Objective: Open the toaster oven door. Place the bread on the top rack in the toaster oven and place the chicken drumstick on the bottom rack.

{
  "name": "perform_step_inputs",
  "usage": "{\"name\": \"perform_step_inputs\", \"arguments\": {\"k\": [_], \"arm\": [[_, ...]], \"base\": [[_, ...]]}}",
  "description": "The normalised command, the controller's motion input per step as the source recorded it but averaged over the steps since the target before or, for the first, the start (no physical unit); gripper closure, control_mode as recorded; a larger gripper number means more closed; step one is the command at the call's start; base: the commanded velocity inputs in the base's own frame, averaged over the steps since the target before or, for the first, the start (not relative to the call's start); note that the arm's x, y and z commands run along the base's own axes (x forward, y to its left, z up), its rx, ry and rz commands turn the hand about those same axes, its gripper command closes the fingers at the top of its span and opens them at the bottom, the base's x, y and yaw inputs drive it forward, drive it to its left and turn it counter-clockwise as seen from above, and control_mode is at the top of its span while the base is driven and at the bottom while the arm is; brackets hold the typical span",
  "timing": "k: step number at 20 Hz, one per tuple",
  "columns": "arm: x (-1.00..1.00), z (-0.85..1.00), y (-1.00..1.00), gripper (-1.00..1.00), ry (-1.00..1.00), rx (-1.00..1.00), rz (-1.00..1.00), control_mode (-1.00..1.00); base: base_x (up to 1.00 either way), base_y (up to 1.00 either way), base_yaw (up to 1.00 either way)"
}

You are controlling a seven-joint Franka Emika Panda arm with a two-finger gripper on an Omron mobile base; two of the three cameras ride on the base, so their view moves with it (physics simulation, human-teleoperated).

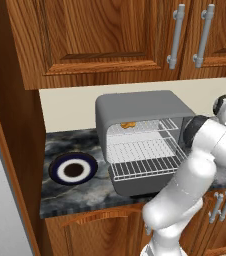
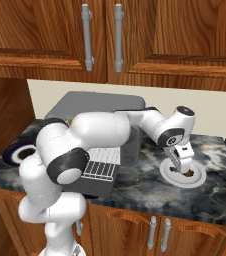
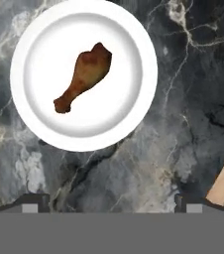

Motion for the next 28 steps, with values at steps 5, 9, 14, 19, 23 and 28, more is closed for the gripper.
{"name": "perform_step_inputs", "arguments": {"k": [5,9,14,19,23,28], "arm": [[0.53,-0.52,-0.55,-1.00,0.05,0.00,-0.19,-1.00],[0.27,-0.11,-0.56,-1.00,0.00,0.09,-0.13,-1.00],[0.38,-0.03,-0.37,-1.00,0.04,0.16,-0.04,-1.00],[0.44,-0.14,-0.29,-1.00,0.06,0.14,-0.01,-1.00],[0.29,-0.42,-0.21,-1.00,0.08,0.10,-0.02,-1.00],[0.05,-0.50,0.12,-1.00,0.04,0.00,-0.08,-1.00]], "base": [[0.00,0.00,0.00],[0.00,0.00,0.00],[0.00,0.00,0.00],[0.00,0.00,0.00],[0.00,0.00,0.00],[0.00,0.00,0.00]]}}
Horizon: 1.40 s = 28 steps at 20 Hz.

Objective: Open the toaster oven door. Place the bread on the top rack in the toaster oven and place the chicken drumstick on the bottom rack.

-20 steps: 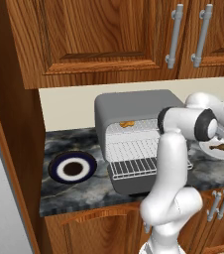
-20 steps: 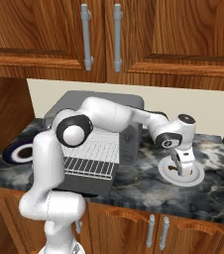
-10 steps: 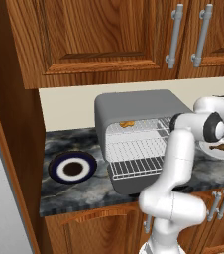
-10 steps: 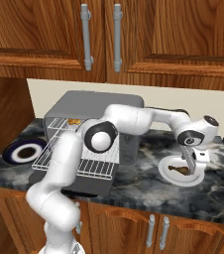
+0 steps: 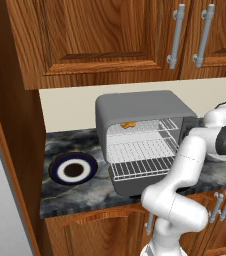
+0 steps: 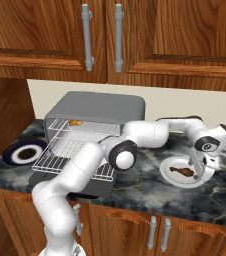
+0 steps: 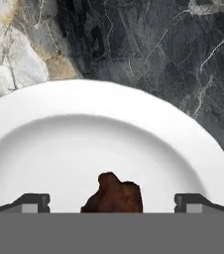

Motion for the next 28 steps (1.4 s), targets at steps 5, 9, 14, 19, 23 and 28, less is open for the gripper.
{"name": "perform_step_inputs", "arguments": {"k": [5,9,14,19,23,28], "arm": [[0.00,-0.21,0.24,-1.00,0.01,0.00,-0.13,-1.00],[0.03,-0.18,0.35,-1.00,0.08,0.00,-0.21,-1.00],[0.00,-0.30,0.31,-1.00,0.07,0.00,-0.17,-1.00],[-0.10,-0.28,0.34,1.00,0.01,0.00,-0.15,-1.00],[-0.47,0.01,0.38,1.00,-0.12,0.00,-0.15,-1.00],[-0.96,0.05,0.66,1.00,-0.31,0.00,-0.15,-1.00]], "base": [[0.00,0.00,0.00],[0.00,0.00,0.00],[0.00,0.00,0.00],[0.00,0.00,0.00],[0.00,0.00,0.00],[0.00,0.00,0.00]]}}
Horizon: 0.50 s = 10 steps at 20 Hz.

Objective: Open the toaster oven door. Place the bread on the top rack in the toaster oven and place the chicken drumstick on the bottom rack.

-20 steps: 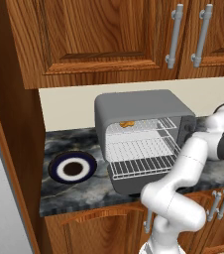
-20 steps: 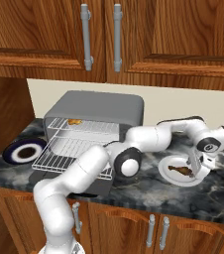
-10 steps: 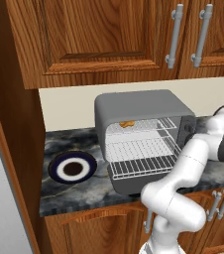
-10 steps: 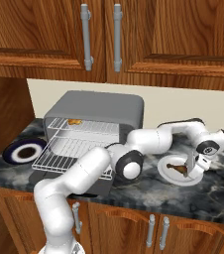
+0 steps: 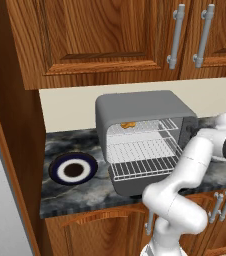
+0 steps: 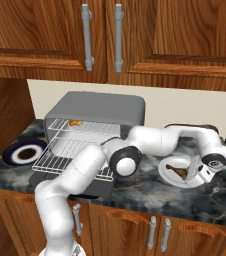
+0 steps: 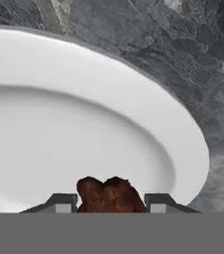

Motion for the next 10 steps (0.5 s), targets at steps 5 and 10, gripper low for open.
{"name": "perform_step_inputs", "arguments": {"k": [5,10], "arm": [[-0.83,0.55,0.98,1.00,-0.33,-0.01,-0.06,-1.00],[-0.47,0.98,1.00,1.00,-0.09,-0.09,0.01,-1.00]], "base": [[0.00,0.00,0.00],[0.00,0.00,0.00]]}}
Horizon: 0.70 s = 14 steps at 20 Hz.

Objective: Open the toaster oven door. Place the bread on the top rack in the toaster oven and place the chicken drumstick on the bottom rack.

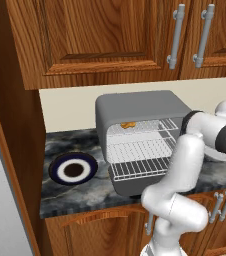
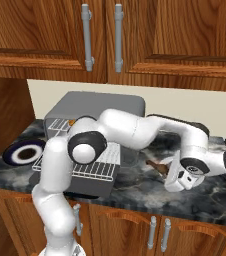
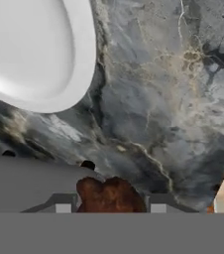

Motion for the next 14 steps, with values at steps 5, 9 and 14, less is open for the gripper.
{"name": "perform_step_inputs", "arguments": {"k": [5,9,14], "arm": [[-0.15,0.54,1.00,1.00,0.07,-0.23,0.01,-1.00],[0.00,0.01,1.00,1.00,0.14,-0.26,0.00,-1.00],[0.00,0.18,1.00,1.00,0.17,-0.18,0.00,-1.00]], "base": [[0.00,0.00,0.00],[0.00,0.00,0.00],[0.00,0.00,0.00]]}}
